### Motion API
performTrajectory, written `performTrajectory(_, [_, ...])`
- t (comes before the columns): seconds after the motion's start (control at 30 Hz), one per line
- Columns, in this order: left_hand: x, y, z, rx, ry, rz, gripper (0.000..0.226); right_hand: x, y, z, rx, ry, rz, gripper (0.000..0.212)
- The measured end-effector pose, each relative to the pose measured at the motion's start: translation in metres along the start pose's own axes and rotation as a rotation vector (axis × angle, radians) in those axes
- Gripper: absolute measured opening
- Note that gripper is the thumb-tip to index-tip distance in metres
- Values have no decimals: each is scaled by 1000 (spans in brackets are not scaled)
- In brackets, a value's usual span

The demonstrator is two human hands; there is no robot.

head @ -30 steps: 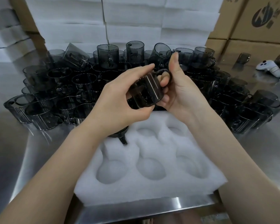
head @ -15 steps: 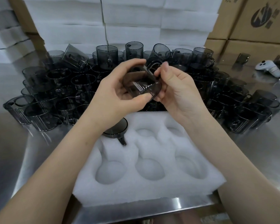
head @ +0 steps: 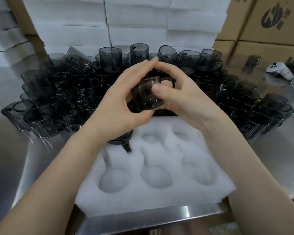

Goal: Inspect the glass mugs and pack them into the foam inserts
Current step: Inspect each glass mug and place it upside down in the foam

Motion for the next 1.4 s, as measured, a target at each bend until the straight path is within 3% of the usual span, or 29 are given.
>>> performTrajectory(0.07, [-1, 1, 1, -4, -10, 27, 88, 1, 3, -1, 9, 24, -18, 70])
performTrajectory(0.23, [-2, 0, 3, -13, -58, 74, 82, 10, 8, 5, 16, 86, -52, 71])
performTrajectory(0.4, [2, 1, 8, 0, 92, 194, 72, 14, 13, 7, -23, 161, -35, 40])
performTrajectory(0.6, [2, 2, 11, -46, 201, 231, 52, 22, 21, 1, -121, 418, -67, 40])
performTrajectory(0.83, [5, 6, 12, 163, 121, 303, 60, 31, 36, -13, 21, 654, -156, 35])
performTrajectory(1.0, [10, 15, 8, 355, 149, 376, 57, 19, 39, -19, -22, 831, -244, 55])
performTrajectory(1.17, [9, 16, 10, 343, 225, 391, 43, 25, 42, -25, -20, 937, -270, 59])
performTrajectory(1.4, [6, 14, 8, 335, 151, 374, 39, 30, 43, -28, -53, 1102, -303, 56])
Point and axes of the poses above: each hand's wrist, its own y-axis away from the middle knuckle, its own z-axis out of the back of the hand, x = y × z, the point moved 6 cm from there along -y, towards the middle knuckle, and after that the axes turned 13 degrees about -z, right-handed, at the moved point
